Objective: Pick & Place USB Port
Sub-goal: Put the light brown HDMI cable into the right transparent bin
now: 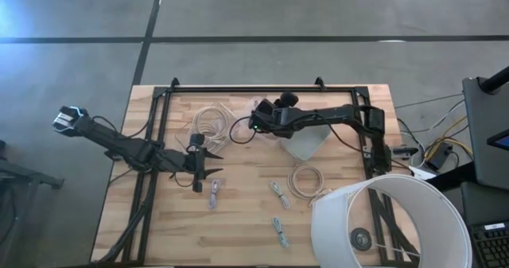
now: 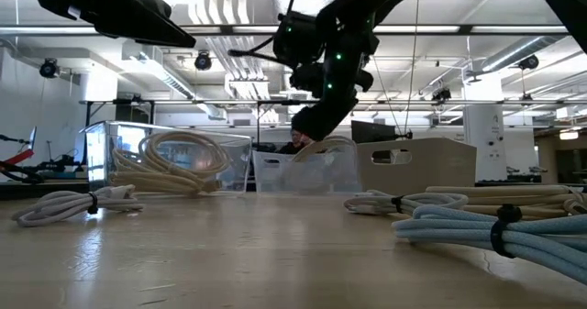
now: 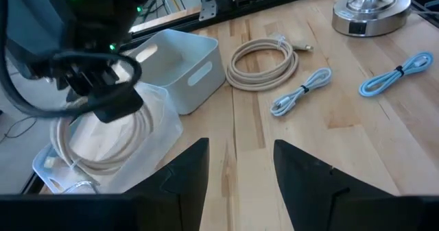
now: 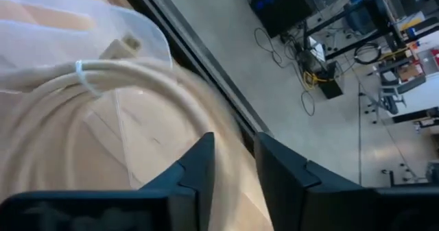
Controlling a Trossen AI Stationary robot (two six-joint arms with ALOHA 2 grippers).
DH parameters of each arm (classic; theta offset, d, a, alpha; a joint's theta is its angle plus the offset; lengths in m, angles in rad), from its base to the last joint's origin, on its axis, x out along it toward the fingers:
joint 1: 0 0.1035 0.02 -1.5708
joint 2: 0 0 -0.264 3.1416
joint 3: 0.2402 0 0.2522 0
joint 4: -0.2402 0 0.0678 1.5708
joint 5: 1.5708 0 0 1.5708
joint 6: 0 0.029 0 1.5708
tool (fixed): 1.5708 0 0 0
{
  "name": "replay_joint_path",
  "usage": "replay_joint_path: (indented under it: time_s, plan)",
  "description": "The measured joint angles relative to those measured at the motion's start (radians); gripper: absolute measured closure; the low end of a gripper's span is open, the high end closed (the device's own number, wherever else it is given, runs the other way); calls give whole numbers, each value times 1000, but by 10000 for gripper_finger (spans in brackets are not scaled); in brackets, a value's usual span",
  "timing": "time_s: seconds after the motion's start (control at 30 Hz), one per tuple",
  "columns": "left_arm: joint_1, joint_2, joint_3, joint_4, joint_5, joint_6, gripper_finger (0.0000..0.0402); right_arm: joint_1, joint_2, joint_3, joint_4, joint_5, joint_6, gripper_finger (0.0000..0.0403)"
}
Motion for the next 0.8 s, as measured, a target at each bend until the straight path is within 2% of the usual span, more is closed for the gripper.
replay_joint_path:
  time_s: [0.3,0.63,0.8]
  plan:
    - [0,0,-1,-1,0,0,234,65,-101,0,-19,-30,-3,254]
    - [0,0,-1,-4,0,0,234,224,-204,-2,-48,-356,-8,243]
    - [0,0,-1,-7,0,-16,234,303,-210,-2,-153,-405,59,239]
